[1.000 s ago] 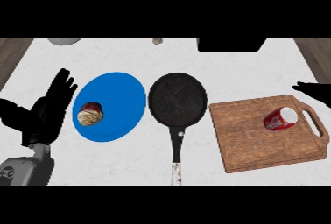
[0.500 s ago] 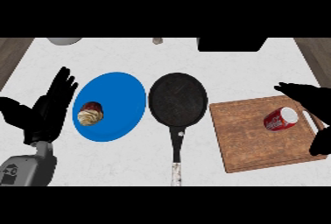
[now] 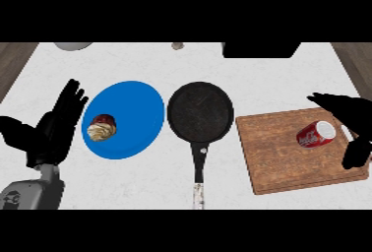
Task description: Pick the can from the cutting board and place it in the pan
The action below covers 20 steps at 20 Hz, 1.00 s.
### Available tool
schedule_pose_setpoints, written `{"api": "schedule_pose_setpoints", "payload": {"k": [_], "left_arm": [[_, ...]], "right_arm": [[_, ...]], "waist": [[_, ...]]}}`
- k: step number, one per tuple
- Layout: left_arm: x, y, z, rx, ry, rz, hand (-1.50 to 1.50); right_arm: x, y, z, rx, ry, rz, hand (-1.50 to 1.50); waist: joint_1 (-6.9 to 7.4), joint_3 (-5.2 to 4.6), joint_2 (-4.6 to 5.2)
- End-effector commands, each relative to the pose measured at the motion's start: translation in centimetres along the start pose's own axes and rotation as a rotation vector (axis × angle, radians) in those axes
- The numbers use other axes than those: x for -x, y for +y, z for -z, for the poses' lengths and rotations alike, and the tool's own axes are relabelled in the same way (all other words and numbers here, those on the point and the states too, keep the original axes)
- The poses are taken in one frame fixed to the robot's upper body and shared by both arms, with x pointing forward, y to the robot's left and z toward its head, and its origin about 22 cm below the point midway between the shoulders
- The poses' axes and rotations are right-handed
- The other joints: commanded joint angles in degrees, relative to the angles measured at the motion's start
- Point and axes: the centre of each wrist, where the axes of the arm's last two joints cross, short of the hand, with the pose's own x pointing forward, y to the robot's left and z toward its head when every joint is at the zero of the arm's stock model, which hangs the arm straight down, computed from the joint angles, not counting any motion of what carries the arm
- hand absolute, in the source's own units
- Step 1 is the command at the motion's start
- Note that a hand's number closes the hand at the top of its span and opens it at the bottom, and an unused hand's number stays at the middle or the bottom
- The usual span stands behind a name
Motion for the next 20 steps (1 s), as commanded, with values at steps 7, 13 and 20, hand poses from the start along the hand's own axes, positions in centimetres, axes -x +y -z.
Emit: {"api": "schedule_pose_setpoints", "payload": {"k": [7,13,20], "left_arm": [[-0.7,0.0,0.4,-0.016,0.002,0.004,0.0],[-0.1,1.2,-0.4,0.005,0.009,-0.004,0.0],[-1.4,-0.7,0.3,0.015,-0.017,0.004,0.0]], "right_arm": [[-1.1,1.6,2.1,-0.054,0.008,-0.006,-1.5],[1.3,3.1,3.3,-0.026,-0.019,0.02,-1.5],[-1.0,6.3,7.1,-0.078,-0.022,0.042,-1.5]], "waist": [[-0.11,0.0,-0.05],[0.01,0.01,-0.02],[0.23,0.03,0.07]]}}
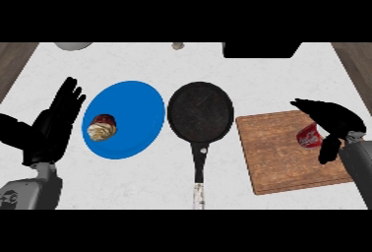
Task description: Pick the can from the cutting board and place it in the pan
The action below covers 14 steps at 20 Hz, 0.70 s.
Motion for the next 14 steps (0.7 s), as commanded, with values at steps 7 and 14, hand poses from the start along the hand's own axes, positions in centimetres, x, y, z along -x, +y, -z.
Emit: {"api": "schedule_pose_setpoints", "payload": {"k": [7,14], "left_arm": [[1.8,0.0,0.4,-0.004,-0.005,-0.011,0.0],[0.9,-1.8,-0.7,-0.002,0.006,-0.018,0.0]], "right_arm": [[-1.5,1.0,2.8,0.027,-0.128,-0.031,1.5],[-0.6,2.5,3.5,0.055,-0.148,0.023,1.5]], "waist": [[0.09,0.01,0.07],[-0.04,0.01,0.0]]}}
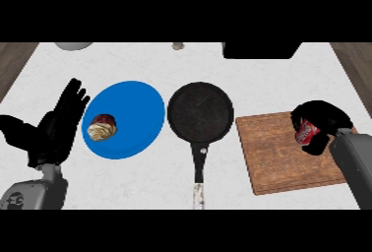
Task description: Pick the can from the cutting board and place it in the pan
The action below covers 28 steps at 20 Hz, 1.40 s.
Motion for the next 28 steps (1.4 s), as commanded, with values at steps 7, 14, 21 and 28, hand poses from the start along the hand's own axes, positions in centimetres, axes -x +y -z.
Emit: {"api": "schedule_pose_setpoints", "payload": {"k": [7,14,21,28], "left_arm": [[1.0,1.9,0.7,-0.018,0.007,0.006,0.0],[-0.6,-1.2,1.0,0.08,0.003,0.019,0.0],[-0.1,-2.6,1.3,0.123,0.012,0.0,0.0],[-0.8,-3.3,2.2,0.13,-0.005,0.016,0.0]], "right_arm": [[-7.9,-0.8,1.6,0.194,0.002,0.068,1.5],[-22.9,-2.9,3.8,0.354,0.062,0.105,1.5],[-31.3,-9.2,0.3,0.726,0.193,-0.01,1.5],[-37.7,-12.1,-3.3,0.8,0.345,0.032,1.5]], "waist": [[-1.06,0.14,-0.11],[5.32,0.12,-0.6],[7.01,-0.04,-0.88],[7.8,0.03,0.23]]}}
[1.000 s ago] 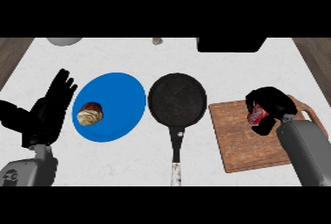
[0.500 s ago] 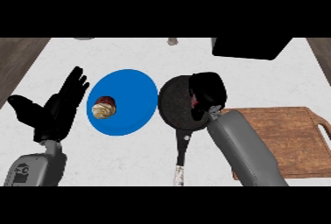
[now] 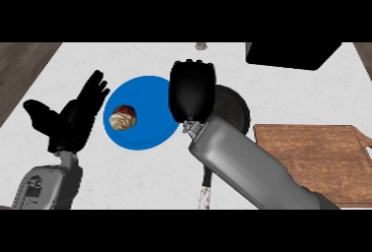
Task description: Pick the can from the cutting board and place it in the pan
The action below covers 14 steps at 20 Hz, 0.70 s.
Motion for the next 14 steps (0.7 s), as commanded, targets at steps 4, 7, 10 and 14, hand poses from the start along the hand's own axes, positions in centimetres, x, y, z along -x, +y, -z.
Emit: {"api": "schedule_pose_setpoints", "payload": {"k": [4,7,10,14], "left_arm": [[-0.1,-0.8,0.6,-0.016,-0.005,0.001,0.0],[0.5,0.8,-0.3,-0.046,0.001,-0.006,0.0],[0.0,0.3,-0.5,-0.052,0.005,0.002,0.0],[0.3,1.8,-0.8,-0.098,-0.002,0.002,0.0]], "right_arm": [[-4.1,-3.6,-1.8,0.082,0.17,0.044,1.5],[-3.9,-3.2,-1.3,0.109,0.219,0.087,1.5],[-4.1,-2.4,-1.2,0.115,0.233,0.122,1.5],[-3.0,-2.2,-0.5,0.11,0.227,0.141,1.5]], "waist": [[-0.53,0.04,0.5],[-3.18,0.14,0.39],[-3.05,0.17,0.56],[-6.14,0.23,0.38]]}}
